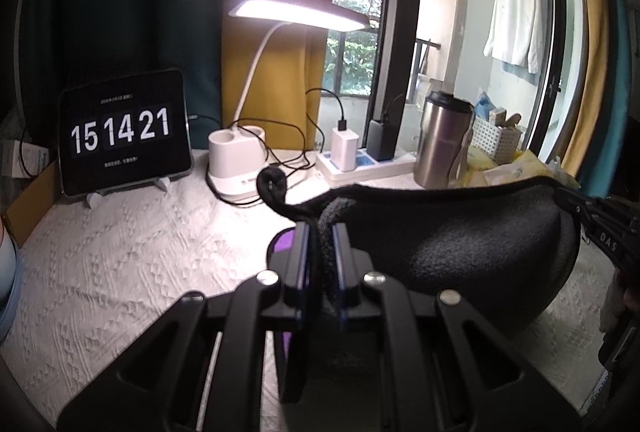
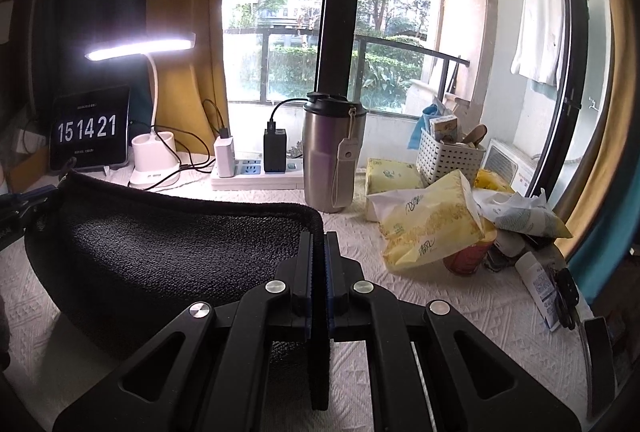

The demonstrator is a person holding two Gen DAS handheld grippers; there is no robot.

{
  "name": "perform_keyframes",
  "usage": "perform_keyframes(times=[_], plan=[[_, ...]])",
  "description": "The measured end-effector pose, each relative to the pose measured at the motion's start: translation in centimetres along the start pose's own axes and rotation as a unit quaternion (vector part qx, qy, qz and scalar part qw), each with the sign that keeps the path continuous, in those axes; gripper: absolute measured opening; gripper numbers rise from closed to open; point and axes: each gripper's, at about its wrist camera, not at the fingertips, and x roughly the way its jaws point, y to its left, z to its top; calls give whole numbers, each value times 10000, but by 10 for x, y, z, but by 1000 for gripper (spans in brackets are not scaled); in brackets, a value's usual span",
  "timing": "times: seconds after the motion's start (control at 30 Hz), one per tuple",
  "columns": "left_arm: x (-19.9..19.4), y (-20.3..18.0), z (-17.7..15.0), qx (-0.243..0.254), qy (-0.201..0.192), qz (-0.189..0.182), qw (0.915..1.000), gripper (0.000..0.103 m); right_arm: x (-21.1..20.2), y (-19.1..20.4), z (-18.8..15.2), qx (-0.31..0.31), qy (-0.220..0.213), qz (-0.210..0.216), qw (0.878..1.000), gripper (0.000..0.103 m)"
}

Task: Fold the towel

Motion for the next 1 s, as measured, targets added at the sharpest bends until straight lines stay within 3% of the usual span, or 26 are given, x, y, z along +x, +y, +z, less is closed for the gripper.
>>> perform_keyframes(times=[0.37,1.0], plan=[[22,3,7,37,-120,68,9999,12,23,1,8,39,-103,8,9999,6],[83,10,4,-5,357,243,9991,12,89,-3,6,65,219,-4,9997,6]])
